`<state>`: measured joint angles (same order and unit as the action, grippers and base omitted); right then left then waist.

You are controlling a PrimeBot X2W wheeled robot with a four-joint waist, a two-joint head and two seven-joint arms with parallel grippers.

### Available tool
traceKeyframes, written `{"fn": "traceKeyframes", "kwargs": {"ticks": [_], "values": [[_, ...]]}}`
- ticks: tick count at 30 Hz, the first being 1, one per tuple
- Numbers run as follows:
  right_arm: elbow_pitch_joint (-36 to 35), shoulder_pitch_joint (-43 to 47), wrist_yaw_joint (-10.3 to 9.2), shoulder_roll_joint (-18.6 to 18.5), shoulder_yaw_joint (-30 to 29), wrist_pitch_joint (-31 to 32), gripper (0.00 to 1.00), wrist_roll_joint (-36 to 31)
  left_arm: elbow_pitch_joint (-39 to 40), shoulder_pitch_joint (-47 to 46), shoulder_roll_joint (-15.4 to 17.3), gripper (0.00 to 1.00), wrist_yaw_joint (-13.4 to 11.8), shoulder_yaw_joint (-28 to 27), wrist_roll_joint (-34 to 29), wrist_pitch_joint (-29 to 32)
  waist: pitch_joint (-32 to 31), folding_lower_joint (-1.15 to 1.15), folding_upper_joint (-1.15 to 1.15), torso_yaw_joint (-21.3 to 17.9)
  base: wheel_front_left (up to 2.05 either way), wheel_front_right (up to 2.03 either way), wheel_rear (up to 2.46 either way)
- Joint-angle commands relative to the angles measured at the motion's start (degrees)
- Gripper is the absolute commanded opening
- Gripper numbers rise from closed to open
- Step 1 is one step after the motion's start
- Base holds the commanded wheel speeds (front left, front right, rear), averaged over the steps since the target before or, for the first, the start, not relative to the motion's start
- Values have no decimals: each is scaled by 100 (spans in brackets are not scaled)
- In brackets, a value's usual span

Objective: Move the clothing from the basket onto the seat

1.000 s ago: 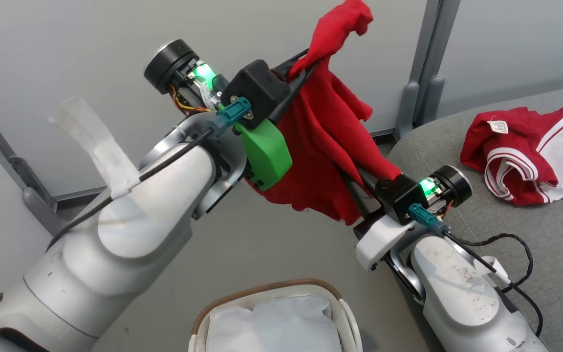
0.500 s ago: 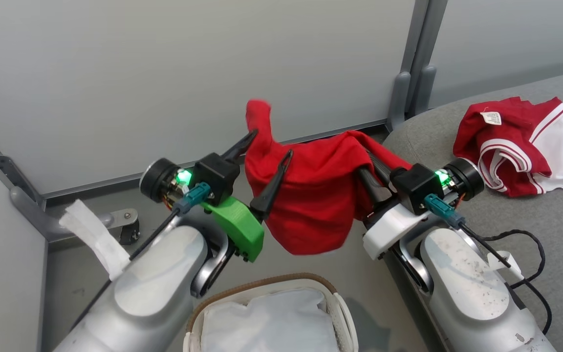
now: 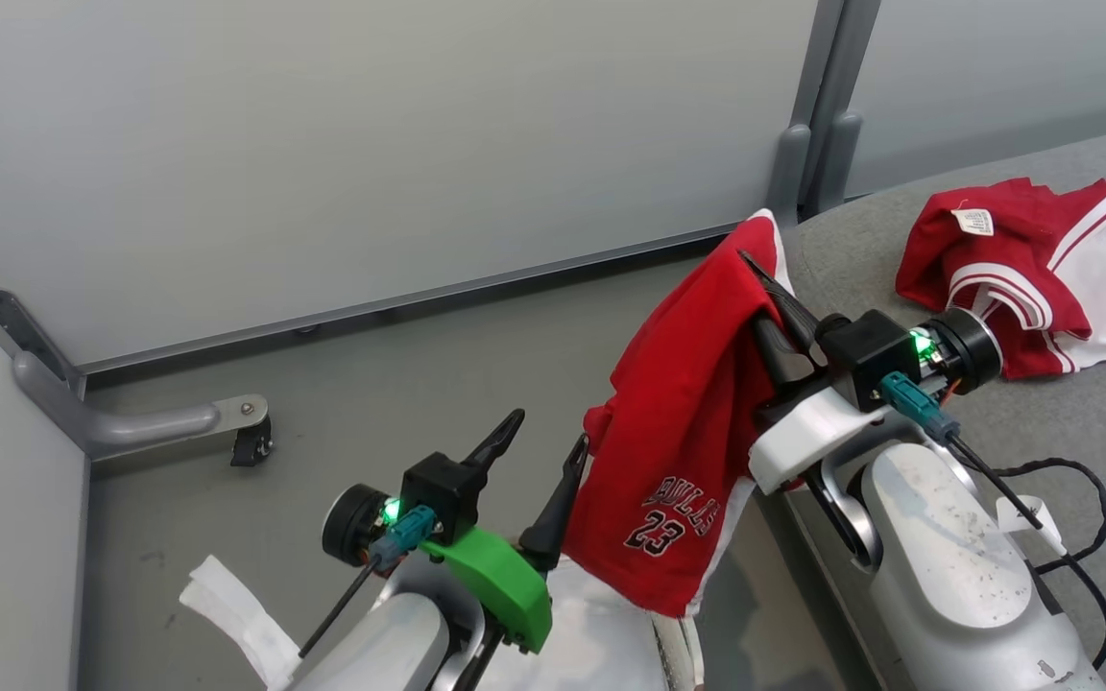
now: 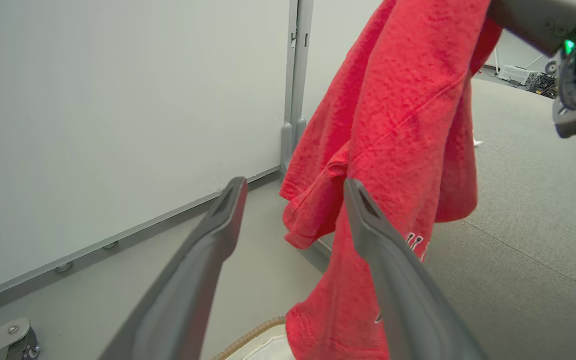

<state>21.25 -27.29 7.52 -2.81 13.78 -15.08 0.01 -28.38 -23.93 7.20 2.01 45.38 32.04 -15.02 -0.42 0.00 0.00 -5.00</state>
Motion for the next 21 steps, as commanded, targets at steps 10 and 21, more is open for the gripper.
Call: {"fn": "traceKeyframes", "kwargs": {"ticks": [10, 21], "values": [[-44, 141, -6, -16, -157, -14, 0, -71, 102, 539, -166, 100, 159, -489, -528, -20, 84, 0, 0, -25, 0, 0, 0], [-73, 131, -7, -19, -423, -14, 0, -226, 359, 737, -315, 100, 251, -856, -967, -13, 308, 0, 0, -470, 0, 0, 0]]}}
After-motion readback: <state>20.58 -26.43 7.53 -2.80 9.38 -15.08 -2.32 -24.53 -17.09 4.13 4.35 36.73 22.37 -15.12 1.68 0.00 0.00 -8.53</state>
